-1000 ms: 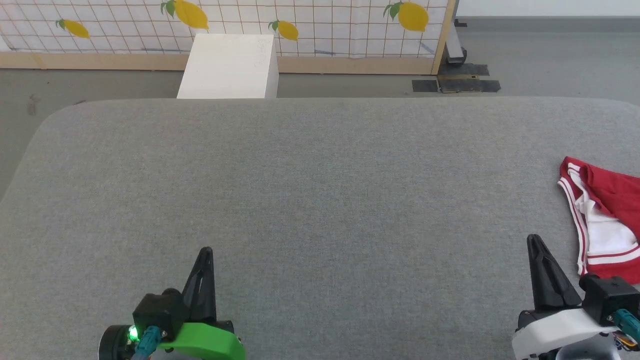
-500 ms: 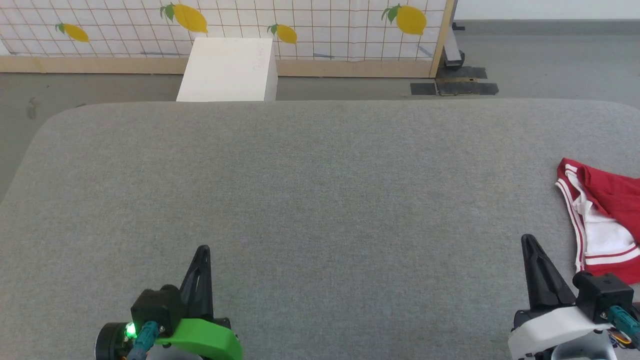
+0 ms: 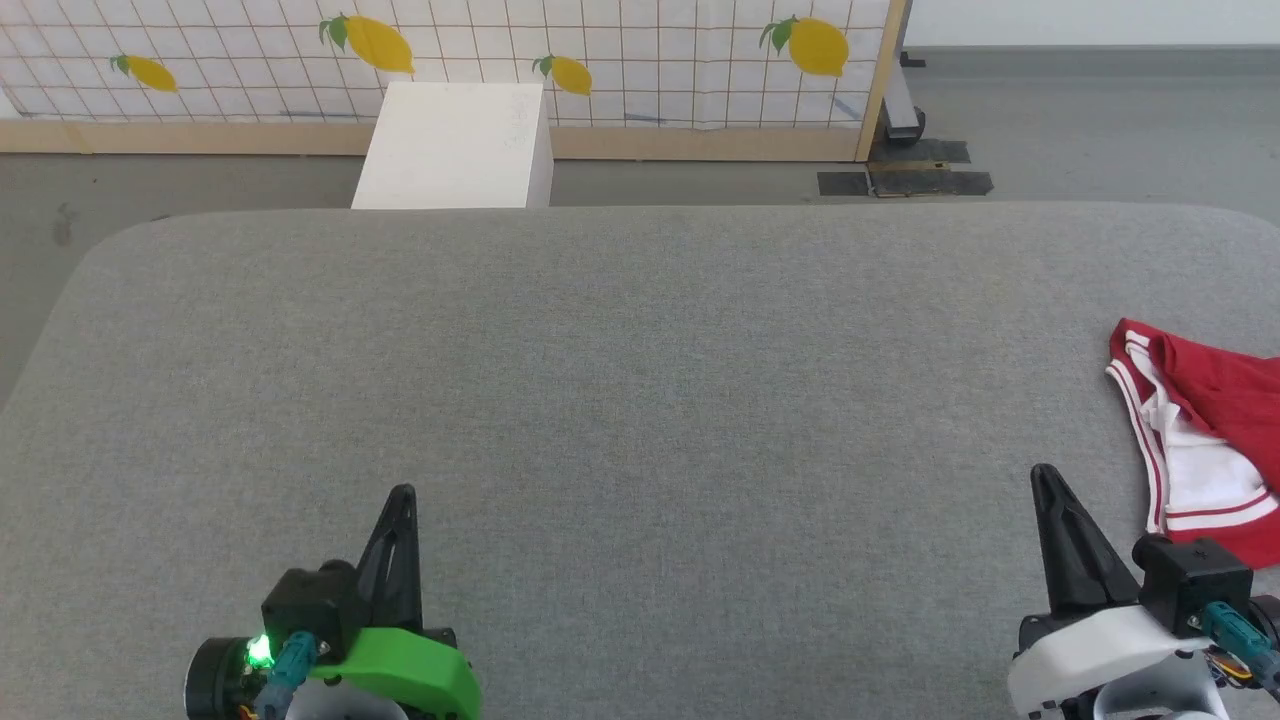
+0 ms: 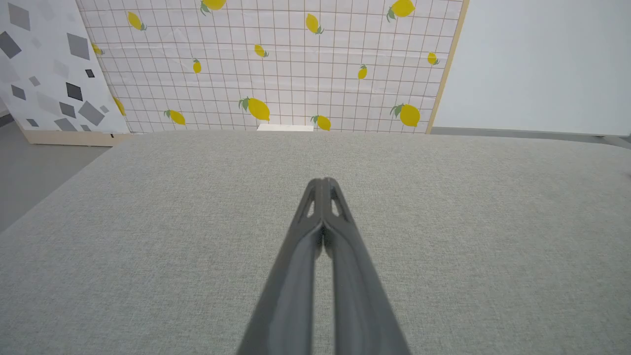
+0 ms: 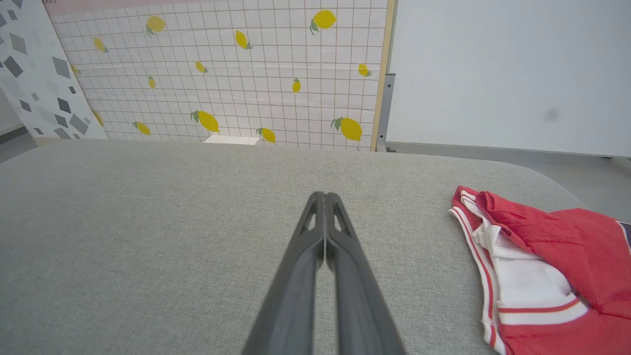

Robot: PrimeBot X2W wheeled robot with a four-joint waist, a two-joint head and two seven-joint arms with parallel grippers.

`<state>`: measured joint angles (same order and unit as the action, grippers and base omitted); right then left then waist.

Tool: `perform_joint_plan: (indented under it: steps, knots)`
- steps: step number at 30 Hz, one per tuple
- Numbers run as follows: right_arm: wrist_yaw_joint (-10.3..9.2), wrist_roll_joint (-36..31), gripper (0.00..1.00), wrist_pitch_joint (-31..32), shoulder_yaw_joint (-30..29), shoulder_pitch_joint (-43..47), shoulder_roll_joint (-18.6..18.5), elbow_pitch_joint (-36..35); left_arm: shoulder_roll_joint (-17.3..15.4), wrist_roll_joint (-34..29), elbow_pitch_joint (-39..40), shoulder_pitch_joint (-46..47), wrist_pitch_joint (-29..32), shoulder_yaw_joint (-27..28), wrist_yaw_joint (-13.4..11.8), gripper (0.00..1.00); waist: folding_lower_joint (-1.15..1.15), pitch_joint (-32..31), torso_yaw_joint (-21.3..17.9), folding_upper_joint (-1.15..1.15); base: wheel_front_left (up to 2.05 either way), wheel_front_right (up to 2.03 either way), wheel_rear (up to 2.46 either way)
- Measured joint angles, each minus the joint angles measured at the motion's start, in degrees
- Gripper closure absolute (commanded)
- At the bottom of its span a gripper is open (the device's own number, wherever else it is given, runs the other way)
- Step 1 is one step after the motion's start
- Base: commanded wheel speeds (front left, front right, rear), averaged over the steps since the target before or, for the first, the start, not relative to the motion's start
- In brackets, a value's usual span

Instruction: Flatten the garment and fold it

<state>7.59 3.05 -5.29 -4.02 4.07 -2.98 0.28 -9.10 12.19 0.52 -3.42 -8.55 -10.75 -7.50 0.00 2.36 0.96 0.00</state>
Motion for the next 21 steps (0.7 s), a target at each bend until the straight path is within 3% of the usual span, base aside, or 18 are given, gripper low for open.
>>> perform_joint_plan:
  steps: [21]
  knots:
    - [0.00,-0.6,1.00,1.4,1.1,-0.8,0.0,0.0,1.7,-3.3,-0.1,0.4,2.4,2.9,2.0,1.00,0.00,-0.7,-0.3,0.00,0.00,0.00,0.00]
